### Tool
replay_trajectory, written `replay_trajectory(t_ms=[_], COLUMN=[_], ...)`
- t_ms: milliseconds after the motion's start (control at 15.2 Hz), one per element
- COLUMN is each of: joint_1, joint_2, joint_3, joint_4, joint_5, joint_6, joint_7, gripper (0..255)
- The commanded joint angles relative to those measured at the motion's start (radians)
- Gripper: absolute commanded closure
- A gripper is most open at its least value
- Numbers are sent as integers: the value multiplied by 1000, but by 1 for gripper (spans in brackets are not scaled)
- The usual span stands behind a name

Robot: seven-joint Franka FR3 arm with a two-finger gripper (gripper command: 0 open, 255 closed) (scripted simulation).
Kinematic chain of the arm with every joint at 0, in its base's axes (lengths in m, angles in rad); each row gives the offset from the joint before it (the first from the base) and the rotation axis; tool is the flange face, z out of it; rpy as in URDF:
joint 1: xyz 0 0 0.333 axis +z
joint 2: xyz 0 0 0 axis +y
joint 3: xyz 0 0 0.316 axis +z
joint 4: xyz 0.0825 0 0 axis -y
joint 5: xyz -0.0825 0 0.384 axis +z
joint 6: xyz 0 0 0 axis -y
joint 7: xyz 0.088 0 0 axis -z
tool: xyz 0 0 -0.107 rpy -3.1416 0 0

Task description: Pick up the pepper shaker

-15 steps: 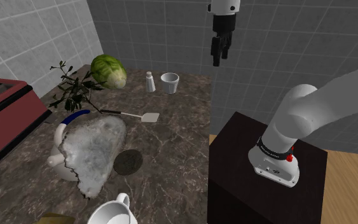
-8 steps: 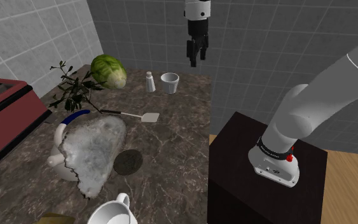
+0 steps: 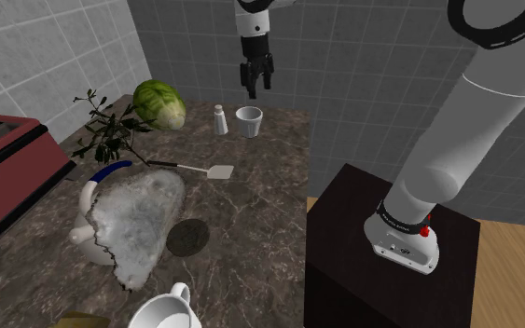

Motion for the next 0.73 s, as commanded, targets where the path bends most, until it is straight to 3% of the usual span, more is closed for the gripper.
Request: replay_trajectory(t_ms=[0, 396, 660], joint_1=[4, 22, 40], joint_2=[85, 356, 570], joint_3=[5, 15, 18], joint_4=[81, 385, 668], joint_5=[-5, -24, -40], joint_6=[-2, -53, -134], joint_7=[5, 19, 26], gripper=[0, 0, 0])
